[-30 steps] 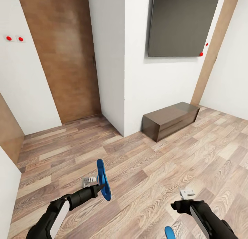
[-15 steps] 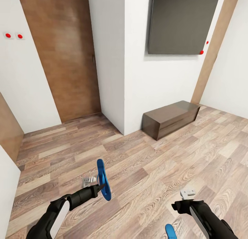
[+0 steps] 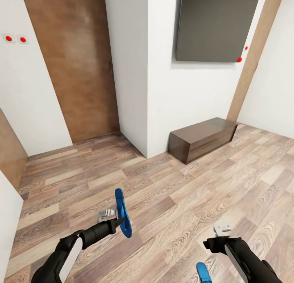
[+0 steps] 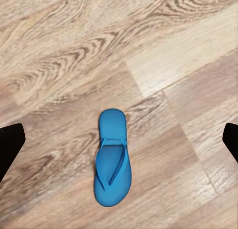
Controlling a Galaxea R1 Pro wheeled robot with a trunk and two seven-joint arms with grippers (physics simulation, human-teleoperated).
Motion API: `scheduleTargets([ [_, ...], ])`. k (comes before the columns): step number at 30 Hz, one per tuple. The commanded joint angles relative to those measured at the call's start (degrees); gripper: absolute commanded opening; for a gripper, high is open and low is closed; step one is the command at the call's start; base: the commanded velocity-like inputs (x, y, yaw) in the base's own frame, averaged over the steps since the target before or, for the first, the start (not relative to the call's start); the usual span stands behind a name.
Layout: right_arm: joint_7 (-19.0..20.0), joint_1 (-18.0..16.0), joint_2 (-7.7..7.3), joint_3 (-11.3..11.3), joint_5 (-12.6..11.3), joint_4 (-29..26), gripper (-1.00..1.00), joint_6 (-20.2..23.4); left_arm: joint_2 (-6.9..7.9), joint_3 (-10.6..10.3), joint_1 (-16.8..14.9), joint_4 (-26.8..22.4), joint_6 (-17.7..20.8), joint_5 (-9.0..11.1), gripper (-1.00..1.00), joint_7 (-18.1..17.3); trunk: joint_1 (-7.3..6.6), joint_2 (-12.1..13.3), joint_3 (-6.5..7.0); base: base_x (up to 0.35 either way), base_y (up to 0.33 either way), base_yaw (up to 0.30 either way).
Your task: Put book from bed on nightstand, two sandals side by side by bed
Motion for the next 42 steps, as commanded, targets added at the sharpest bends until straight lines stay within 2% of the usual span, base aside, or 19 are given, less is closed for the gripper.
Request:
scheduleTargets([
  [1, -0.10, -0.04, -0.04, 0.20, -0.38, -0.06, 1.00, 0.27, 0.00, 0.05, -0.01, -0.01, 0.47, 0.47, -1.00, -0.07, 0.22, -0.44, -0.24, 0.000, 0.000, 0.000],
  [10, -0.12, -0.05, 0.26, 0.34, -0.40, 0.58, 1.00, -0.64, 0.08, 0.06, -0.02, 0.03, 0.62, 0.55, -1.00, -0.08, 2.19, -4.05, -1.85, 0.000, 0.000, 0.000],
  [12, -0.11, -0.07, 0.30, 0.42, -0.45, 3.37, 1.00, -3.00, 0.08, 0.09, -0.02, 0.04, 0.64, 0.56, -1.00, -0.08, 2.63, -4.85, -2.21, 0.000, 0.000, 0.000],
  [15, -0.11, -0.08, 0.45, 0.45, -0.46, 9.03, 1.00, -10.66, 0.07, 0.06, -0.01, 0.05, 0.65, 0.56, -1.00, -0.07, 3.29, -6.05, -2.75, 0.000, 0.000, 0.000],
  [20, -0.10, -0.08, 0.45, 0.42, -0.50, 11.00, 1.00, -15.48, 0.01, 0.02, 0.01, 0.05, 0.65, 0.54, -1.00, -0.07, 4.39, -8.06, -3.65, 0.000, 0.000, 0.000],
  [42, -0.11, -0.08, 0.50, 0.43, -0.47, 11.26, 1.00, -16.25, -0.06, -0.12, -0.02, 0.04, 0.65, 0.51, -1.00, -0.07, 9.22, -16.88, -7.60, 0.000, 0.000, 0.000],
])
